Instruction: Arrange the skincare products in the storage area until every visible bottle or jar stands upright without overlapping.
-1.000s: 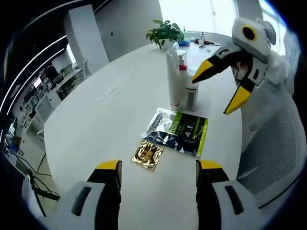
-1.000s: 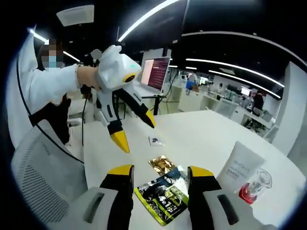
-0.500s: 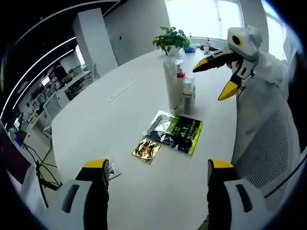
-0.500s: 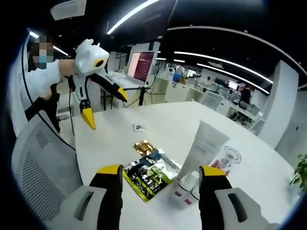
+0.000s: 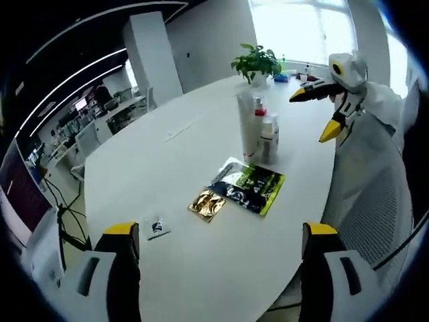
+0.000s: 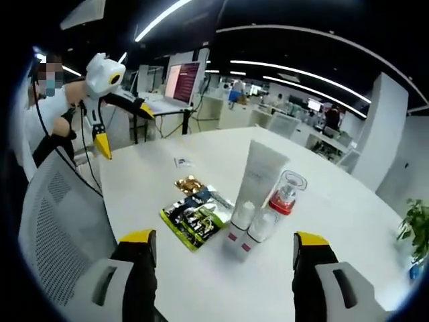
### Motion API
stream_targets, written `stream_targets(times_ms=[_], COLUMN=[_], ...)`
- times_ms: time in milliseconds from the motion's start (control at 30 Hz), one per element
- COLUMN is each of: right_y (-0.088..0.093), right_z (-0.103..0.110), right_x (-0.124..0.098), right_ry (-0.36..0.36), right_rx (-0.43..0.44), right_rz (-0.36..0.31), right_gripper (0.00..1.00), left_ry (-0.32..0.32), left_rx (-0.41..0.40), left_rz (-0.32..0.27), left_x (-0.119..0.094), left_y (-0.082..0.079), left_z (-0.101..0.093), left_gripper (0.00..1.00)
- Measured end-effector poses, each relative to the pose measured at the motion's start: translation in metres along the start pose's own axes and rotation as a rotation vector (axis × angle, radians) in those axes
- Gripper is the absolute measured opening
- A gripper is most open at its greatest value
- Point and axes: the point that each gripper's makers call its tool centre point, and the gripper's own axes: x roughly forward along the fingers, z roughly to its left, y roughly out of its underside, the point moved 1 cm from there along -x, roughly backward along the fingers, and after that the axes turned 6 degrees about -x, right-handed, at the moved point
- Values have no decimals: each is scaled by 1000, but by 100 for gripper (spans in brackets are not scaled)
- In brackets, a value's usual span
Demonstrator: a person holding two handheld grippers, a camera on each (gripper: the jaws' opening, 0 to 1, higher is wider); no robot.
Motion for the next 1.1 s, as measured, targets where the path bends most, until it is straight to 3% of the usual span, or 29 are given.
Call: stream_targets(times_ms=[267,433,600,1100], right_y=[9,9,10,13], right_z=[3,7,9,10], right_x=[-11,-14,-13,-10], right_ry=[-15,-20,-33,-30], right_rx=[32,64,86,96], right_rz=[21,19,16,33], right_gripper=[100,100,100,100], left_ry=[-10,-2,-3,17], left_rx=[-77,-90,-139,-152], left_rz=[-49,-47,-99,-81], left_x=[-13,-16,-18,-5], left_y=[5,9,5,10], left_z=[-8,-12,-9,4], left_gripper=[99,99,99,99])
